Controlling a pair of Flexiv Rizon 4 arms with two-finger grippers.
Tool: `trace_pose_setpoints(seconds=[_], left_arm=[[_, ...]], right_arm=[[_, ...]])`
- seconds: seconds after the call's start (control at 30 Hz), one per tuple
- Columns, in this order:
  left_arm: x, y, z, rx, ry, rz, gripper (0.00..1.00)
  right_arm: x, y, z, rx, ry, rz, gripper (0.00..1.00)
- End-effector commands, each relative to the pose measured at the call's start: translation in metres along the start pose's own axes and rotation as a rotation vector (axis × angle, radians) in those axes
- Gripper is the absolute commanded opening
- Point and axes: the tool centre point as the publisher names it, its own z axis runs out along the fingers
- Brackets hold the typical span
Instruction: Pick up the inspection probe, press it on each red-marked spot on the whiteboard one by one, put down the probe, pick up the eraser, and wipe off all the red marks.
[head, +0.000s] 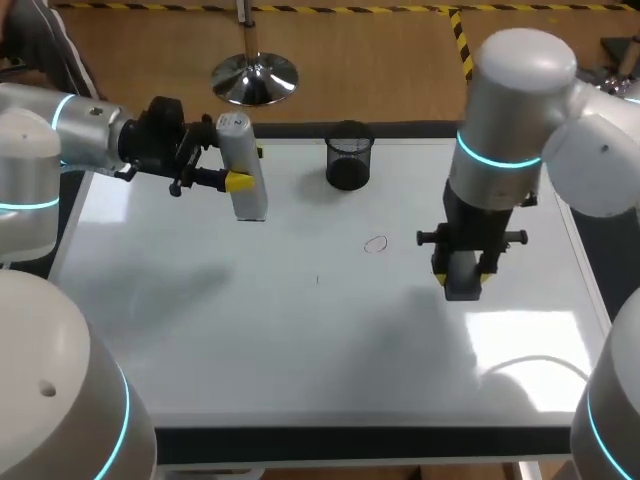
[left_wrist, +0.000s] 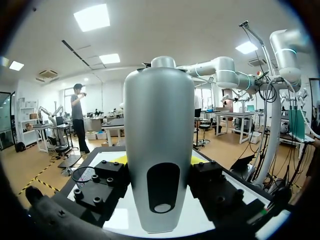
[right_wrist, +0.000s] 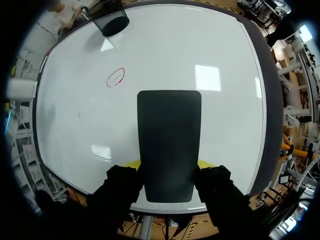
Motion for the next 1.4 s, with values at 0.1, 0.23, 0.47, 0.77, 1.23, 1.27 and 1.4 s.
trace_pose_setpoints(seconds=[0.1, 0.23, 0.47, 0.77, 1.23, 1.27, 1.4], left_arm=[[0.000, -0.001, 0.000, 0.002, 0.000, 0.002, 0.00], [0.000, -0.001, 0.000, 0.002, 0.000, 0.002, 0.00], [0.000, -0.001, 0.000, 0.002, 0.000, 0.002, 0.00], [0.000, -0.001, 0.000, 0.002, 0.000, 0.002, 0.00], [0.000, -0.001, 0.000, 0.002, 0.000, 0.002, 0.00], [0.000, -0.001, 0.000, 0.002, 0.000, 0.002, 0.00], [0.000, -0.001, 0.000, 0.002, 0.000, 0.002, 0.00]], right_arm=[[0.030, 0.012, 0.003, 0.020, -0.044, -0.017, 0.00], [0.042, 0.017, 0.003, 0.015, -0.035, -0.035, 0.00], [0.064, 0.025, 0.002, 0.002, -0.019, -0.065, 0.00], [0.095, 0.035, 0.002, -0.013, 0.037, -0.111, 0.00], [0.140, 0.060, 0.019, 0.007, 0.068, -0.158, 0.00], [0.143, 0.062, 0.020, 0.009, 0.068, -0.160, 0.00], [0.156, 0.065, 0.024, 0.020, 0.074, -0.175, 0.00]])
